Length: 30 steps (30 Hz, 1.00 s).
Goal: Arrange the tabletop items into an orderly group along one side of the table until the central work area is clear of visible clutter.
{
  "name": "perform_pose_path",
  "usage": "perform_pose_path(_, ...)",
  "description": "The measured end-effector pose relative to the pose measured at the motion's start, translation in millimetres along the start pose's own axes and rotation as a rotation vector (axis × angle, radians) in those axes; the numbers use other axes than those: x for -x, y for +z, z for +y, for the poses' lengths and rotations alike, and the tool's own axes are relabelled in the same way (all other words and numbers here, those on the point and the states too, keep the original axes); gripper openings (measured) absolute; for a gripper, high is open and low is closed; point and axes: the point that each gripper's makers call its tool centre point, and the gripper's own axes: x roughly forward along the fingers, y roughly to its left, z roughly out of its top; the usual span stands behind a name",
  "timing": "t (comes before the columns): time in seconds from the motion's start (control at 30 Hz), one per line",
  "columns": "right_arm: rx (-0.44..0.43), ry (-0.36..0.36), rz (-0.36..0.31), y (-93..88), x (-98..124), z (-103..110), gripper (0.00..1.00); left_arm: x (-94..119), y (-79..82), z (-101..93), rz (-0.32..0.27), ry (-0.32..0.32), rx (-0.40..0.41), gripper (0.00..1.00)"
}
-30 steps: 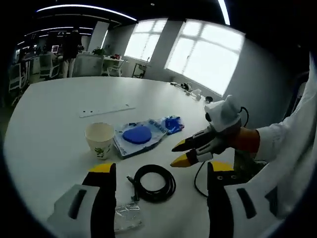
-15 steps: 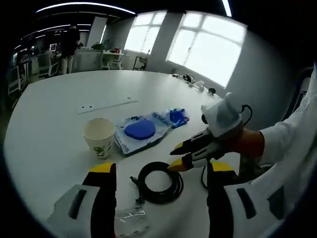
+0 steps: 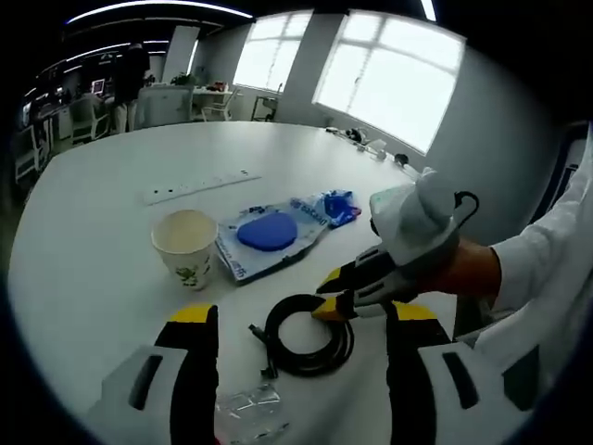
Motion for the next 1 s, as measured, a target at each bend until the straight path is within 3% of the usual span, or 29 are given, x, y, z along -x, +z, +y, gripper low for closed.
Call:
perform_pose_path(0.33, 0.060, -0.041, 0.004, 0.2, -1, 3, 0.13, -4, -5.4, 0.8, 0.029, 0.014, -0.011, 0.74)
perform_pose_path(0.53, 0.050, -0.058, -0.003, 1.1, -2, 2, 0.11, -7, -9.7, 3.4, 0.056, 0.041, -0.024, 0.72)
perform_pose_path(0.87, 0.033, -0.062, -0.013, 1.9, -2, 1, 0.09, -23, -19.5, 10.5, 0.169, 0.109, -0.051, 0.64)
perform_pose_path(0.93, 0.030, -0.063, -0.018, 1.5, -2, 1, 0.10, -26, -31.7, 16.3, 0.256, 0.145, -0.028, 0.61)
perform_pose_path(1.0, 0.026, -0.062, -0.021, 1.3, -2, 1, 0.10, -34, -29.4, 15.2, 0.243, 0.141, -0.034, 0.63)
